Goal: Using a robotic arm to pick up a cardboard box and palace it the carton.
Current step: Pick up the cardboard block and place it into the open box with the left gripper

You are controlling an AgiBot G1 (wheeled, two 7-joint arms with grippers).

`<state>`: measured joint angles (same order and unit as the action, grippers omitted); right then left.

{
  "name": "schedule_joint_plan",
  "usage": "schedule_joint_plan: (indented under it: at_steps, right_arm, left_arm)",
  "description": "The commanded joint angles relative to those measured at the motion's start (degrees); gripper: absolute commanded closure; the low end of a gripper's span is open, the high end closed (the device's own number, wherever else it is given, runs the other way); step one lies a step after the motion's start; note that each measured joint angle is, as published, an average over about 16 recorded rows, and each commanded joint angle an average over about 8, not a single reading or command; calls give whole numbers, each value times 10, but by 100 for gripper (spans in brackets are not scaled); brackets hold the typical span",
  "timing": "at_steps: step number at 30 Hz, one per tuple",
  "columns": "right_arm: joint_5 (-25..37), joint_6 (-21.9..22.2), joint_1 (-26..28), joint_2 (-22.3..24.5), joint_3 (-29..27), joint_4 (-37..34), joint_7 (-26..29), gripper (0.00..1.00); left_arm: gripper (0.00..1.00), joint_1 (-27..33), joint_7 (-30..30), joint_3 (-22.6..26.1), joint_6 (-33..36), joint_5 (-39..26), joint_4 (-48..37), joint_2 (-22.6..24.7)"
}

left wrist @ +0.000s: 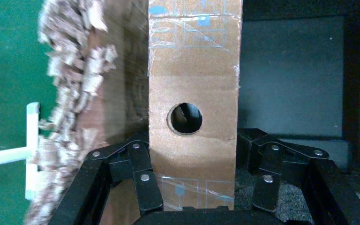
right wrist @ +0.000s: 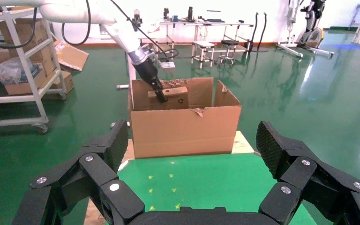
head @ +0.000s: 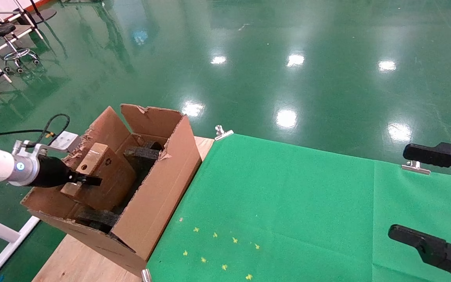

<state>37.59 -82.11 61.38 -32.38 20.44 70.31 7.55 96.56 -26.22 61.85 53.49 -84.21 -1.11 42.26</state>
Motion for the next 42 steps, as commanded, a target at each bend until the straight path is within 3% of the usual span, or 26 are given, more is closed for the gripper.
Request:
schedule_joint_plan:
  at_steps: [1,4,6,13,15,42]
  right_arm:
    - [0,0,0,0,0,0,0,0]
    - [0,0,0,0,0,0,0,0]
    - [0,0,0,0,0,0,0,0]
    - [0,0,0,0,0,0,0,0]
    - [0,0,0,0,0,0,0,0]
    - [0,0,0,0,0,0,0,0]
  left_arm:
    - [100,-9,-1,-2,-6,3,0,2]
    - [100,-19,-4,-5,-8,7,1,4]
    - [94,-25,-6,-7,-8,10,1,6]
    - [10,-35,-12,-11,-14,16,2,9]
    - [0,-36,-13,-11,-15,16,3,10]
    - [0,-6,-13,-10,10,14,8,-2]
